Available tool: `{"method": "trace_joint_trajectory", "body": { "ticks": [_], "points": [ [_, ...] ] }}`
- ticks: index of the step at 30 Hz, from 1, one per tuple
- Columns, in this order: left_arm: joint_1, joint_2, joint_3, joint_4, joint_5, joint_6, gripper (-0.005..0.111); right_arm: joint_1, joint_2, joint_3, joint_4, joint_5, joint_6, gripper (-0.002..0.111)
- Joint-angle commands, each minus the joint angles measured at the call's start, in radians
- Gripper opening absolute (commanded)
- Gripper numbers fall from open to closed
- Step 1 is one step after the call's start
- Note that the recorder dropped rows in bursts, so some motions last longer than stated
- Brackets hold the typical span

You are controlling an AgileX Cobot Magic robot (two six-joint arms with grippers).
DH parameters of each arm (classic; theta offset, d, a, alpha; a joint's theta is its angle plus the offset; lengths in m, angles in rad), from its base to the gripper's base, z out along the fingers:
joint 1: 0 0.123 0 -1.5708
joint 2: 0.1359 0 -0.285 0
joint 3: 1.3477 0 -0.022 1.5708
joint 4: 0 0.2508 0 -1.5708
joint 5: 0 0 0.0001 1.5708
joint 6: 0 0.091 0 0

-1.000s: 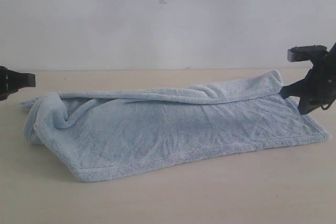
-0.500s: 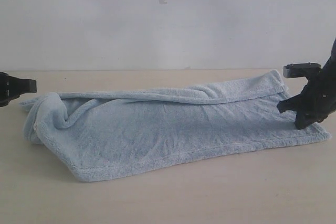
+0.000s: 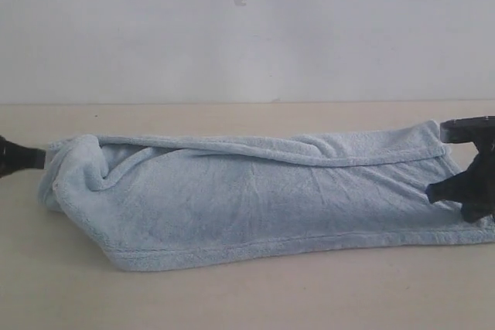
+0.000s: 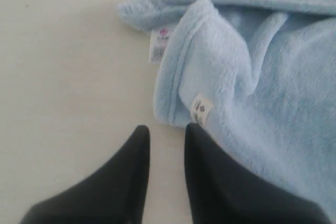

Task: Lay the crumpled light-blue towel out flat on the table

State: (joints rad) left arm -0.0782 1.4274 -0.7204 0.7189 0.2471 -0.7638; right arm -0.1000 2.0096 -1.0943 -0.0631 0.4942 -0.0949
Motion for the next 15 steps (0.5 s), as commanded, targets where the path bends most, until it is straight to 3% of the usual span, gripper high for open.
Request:
{"method": "trace_joint_trajectory", "body": {
  "ticks": [1,2,5,7,11,15],
  "points": [
    [-0.063,-0.005,0.028,-0.006,0.098,0.124,0.024,-0.068,-0.061,0.197,-0.196,-0.023,0.237,0.001],
    [-0.068,-0.005,0.028,-0.006,0.103,0.129,0.027,-0.084,-0.088,0.216,-0.191,-0.05,0.251,0.001],
    [-0.071,0.009,0.028,-0.065,0.036,0.138,0.051,-0.099,-0.175,0.24,-0.162,-0.109,0.216,0.001],
    [-0.071,0.063,0.028,-0.105,0.04,0.141,0.058,-0.099,-0.184,0.24,-0.106,-0.117,0.163,0.001],
    [-0.071,0.204,-0.014,-0.129,-0.041,0.147,0.056,-0.099,-0.182,0.24,0.001,-0.132,0.075,0.001],
    [-0.071,0.233,-0.071,-0.129,-0.004,0.145,0.059,-0.099,-0.182,0.24,0.137,-0.142,-0.053,0.001]
  ]
}}
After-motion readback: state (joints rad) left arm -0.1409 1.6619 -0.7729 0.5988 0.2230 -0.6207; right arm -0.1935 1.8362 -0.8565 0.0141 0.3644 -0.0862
